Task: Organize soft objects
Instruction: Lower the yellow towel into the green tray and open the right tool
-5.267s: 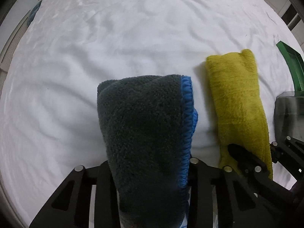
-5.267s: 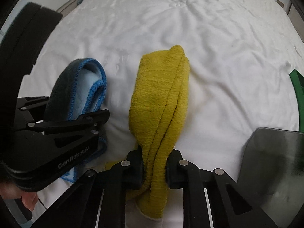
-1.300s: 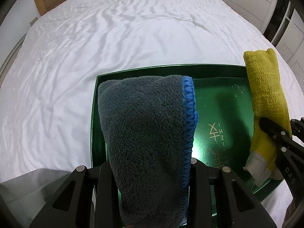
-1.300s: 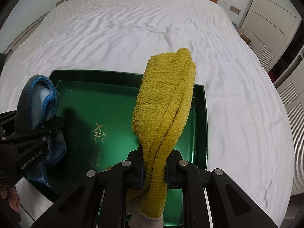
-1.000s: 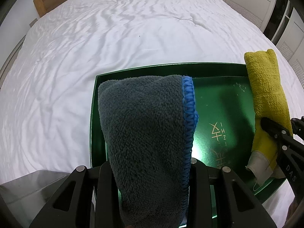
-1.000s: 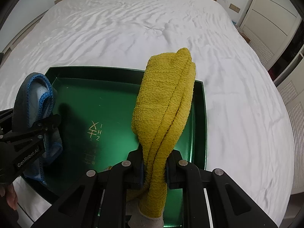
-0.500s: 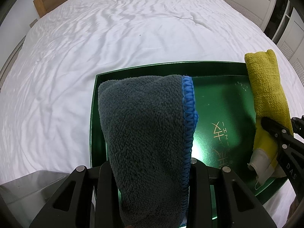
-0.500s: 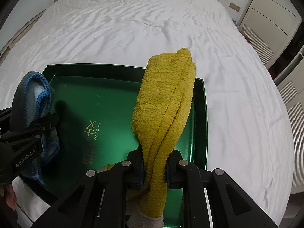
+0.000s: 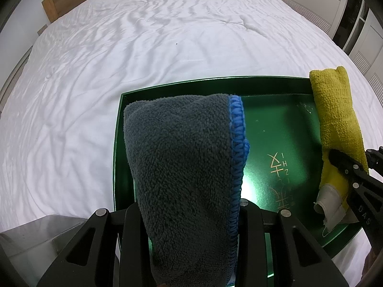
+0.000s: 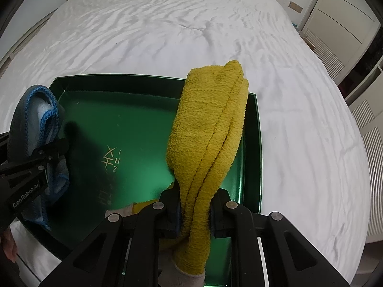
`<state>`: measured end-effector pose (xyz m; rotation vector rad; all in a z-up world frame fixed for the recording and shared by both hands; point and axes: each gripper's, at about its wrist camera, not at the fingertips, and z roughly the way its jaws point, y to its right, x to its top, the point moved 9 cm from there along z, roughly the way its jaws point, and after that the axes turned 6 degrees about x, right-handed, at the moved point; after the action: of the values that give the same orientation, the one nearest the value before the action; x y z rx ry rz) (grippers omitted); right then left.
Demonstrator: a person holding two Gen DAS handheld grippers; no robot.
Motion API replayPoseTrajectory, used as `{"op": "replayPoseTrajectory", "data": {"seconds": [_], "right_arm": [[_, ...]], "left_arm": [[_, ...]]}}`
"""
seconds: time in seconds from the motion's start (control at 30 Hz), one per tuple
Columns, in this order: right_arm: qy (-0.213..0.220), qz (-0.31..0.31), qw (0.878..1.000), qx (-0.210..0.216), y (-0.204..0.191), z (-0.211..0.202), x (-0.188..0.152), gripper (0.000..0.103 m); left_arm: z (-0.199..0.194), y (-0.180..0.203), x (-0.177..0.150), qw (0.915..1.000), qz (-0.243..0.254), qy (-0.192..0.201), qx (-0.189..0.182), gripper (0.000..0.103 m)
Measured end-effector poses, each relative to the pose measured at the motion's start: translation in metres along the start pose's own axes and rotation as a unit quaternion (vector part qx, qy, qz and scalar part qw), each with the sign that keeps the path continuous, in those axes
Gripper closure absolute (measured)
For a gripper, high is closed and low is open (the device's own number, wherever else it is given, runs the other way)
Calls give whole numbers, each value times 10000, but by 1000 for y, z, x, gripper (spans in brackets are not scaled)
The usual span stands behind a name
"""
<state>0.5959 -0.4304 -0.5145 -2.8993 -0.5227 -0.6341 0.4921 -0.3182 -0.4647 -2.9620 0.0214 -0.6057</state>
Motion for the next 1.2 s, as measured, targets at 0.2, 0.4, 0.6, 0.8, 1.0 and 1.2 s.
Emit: {"op": "replayPoseTrajectory", "data": {"seconds": [0.2,0.4,0.6,0.8,1.0,1.2], "right_arm": [[-7,24,10000,34,2,2,2,85],[-20,-24,10000,35,3,5,2,84],[-72,-254,9997,2,2,5,1,84],[-109,-330,9994,-67,6,6,2,80],[-13,-212,9998,32,3,0,4,63],[75,-91,9998,146,9,-8,2,60]], "left_arm": [[3,-1,1,10000,10,-9,14,74],[7,-2,1,10000,20,-15,41,73],[9,-8,2,9999,10,11,116,73],[12,-16,4,9999,-19,-15,159,70],[11,-19,6,9999,3,31,158,69],[9,-26,10,9998,-34,100,151,62]]}}
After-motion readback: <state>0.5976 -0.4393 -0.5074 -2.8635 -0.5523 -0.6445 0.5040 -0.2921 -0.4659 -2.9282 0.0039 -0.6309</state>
